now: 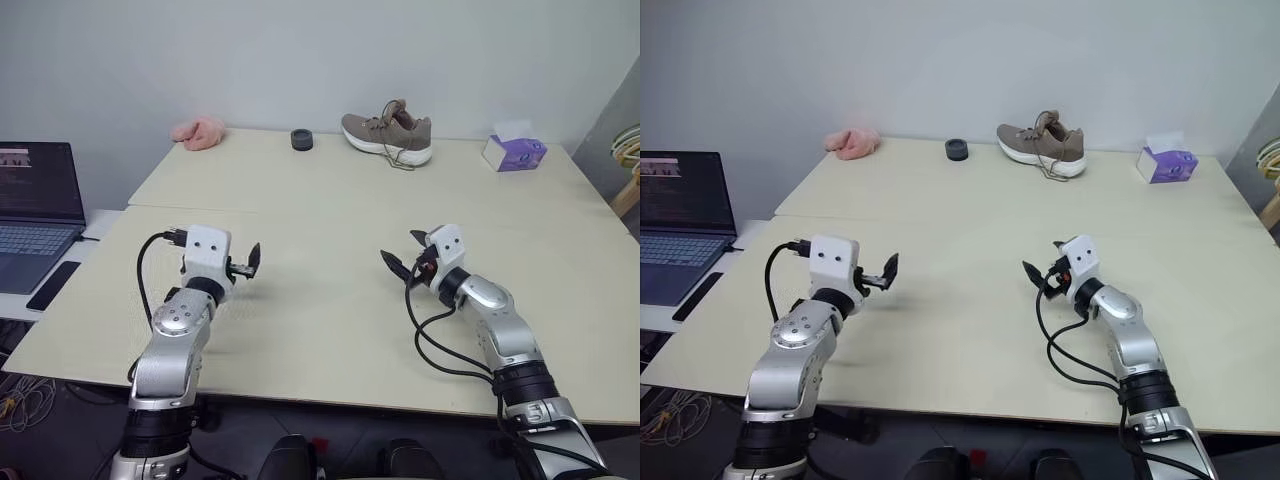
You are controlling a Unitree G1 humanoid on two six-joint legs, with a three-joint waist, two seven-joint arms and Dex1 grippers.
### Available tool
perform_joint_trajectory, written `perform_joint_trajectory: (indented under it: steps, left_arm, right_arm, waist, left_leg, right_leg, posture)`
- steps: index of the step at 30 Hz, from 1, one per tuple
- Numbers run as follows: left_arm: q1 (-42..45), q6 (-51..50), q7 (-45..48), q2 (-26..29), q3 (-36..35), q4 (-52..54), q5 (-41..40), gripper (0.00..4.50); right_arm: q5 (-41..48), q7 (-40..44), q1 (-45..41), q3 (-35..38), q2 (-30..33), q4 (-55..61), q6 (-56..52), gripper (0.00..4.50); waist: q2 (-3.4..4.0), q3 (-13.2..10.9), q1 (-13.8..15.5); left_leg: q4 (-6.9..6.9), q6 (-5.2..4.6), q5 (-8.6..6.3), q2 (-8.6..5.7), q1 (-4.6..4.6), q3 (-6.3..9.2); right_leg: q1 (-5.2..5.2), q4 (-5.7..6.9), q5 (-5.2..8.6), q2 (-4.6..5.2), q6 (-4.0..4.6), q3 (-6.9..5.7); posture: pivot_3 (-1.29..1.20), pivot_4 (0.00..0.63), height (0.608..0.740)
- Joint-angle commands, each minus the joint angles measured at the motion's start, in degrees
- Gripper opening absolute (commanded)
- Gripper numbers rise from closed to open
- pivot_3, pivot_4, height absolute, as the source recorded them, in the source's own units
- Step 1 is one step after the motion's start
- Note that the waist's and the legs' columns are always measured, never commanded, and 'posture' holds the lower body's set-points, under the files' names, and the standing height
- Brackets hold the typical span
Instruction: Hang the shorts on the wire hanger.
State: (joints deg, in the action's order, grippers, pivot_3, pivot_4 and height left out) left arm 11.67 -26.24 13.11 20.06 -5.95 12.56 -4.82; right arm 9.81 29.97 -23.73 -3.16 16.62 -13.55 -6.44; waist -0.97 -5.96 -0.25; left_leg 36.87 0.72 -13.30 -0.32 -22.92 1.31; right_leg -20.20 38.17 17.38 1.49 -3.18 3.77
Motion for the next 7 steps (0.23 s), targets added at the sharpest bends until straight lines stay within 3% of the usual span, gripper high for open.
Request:
perform_joint_trajectory:
  steps: [1, 7]
  left_arm:
    - [1.6, 2.2, 2.8, 0.8, 0.4, 0.6, -1.2, 4.50]
    - [2.7, 6.2, 9.4, 2.6, 3.3, -0.2, -1.8, 4.50]
  right_arm:
    - [0.6, -0.2, -0.1, 1.5, 0.0, 3.1, 0.2, 4.42]
    - [0.7, -2.5, 3.0, 2.6, -0.1, 6.8, -1.1, 4.42]
  waist:
    - [0.00, 0.0, 0.0]
    - [0.01, 0.0, 0.0]
  left_leg:
    - [0.00, 0.00, 0.00, 0.00, 0.00, -0.01]
    - [-0.01, 0.00, 0.00, 0.01, -0.01, -0.02]
  right_leg:
    - [0.00, -0.01, 0.00, 0.00, 0.00, 0.00]
    - [-0.01, -0.01, 0.01, -0.02, 0.01, 0.01]
  posture:
    - [0.05, 0.096, 0.740]
    - [0.02, 0.082, 0.740]
